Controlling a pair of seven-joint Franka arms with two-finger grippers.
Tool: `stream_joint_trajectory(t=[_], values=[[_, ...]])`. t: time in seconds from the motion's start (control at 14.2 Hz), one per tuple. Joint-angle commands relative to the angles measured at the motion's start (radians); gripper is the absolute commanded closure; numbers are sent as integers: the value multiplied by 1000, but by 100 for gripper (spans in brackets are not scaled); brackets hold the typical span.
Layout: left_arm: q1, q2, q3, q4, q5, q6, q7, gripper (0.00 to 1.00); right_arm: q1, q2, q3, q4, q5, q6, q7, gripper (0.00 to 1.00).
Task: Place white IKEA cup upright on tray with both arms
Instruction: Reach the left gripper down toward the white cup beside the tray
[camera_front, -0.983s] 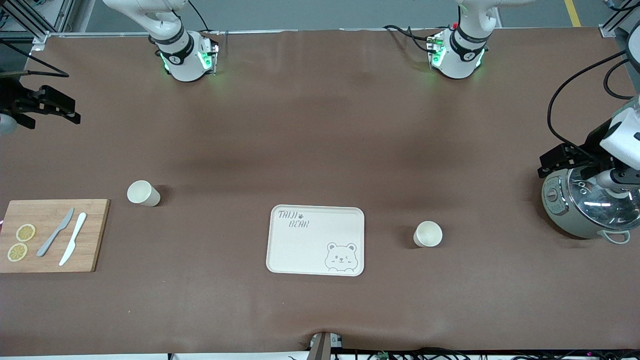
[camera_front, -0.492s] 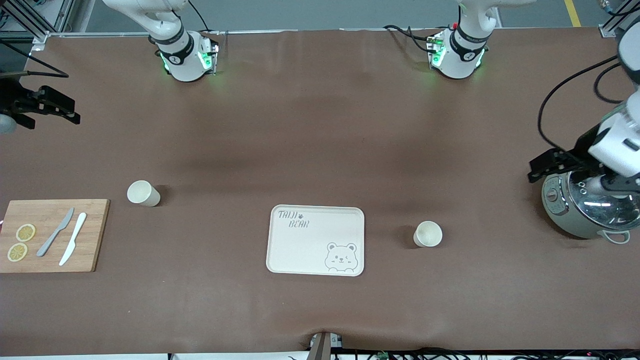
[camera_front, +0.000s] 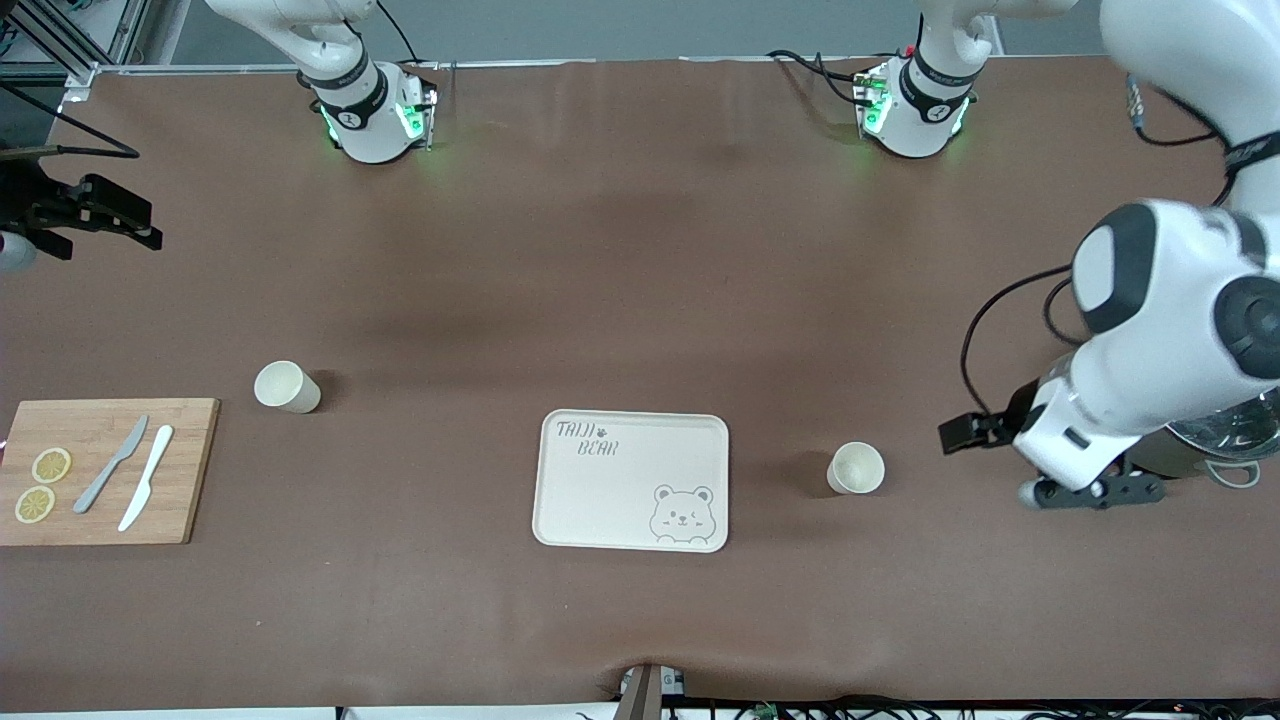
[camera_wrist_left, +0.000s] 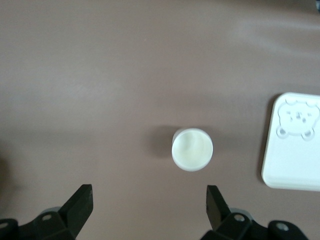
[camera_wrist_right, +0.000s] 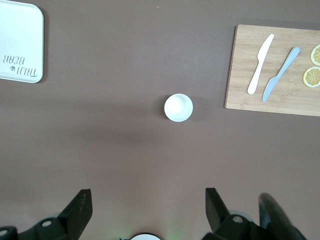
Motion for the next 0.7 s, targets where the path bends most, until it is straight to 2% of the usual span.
stream_joint_trajectory(t=[0.0, 0.28, 0.63], values=[[-18, 86, 5, 51, 8, 59, -16, 0, -15, -1, 6, -4, 11, 1, -7, 0], [-35, 103, 1, 31, 9, 68, -57, 0, -15, 2, 6, -4, 11, 1, -9, 0], [-66, 139, 1, -14, 11, 172, -69, 0, -15, 16, 6, -4, 11, 1, -12, 0]])
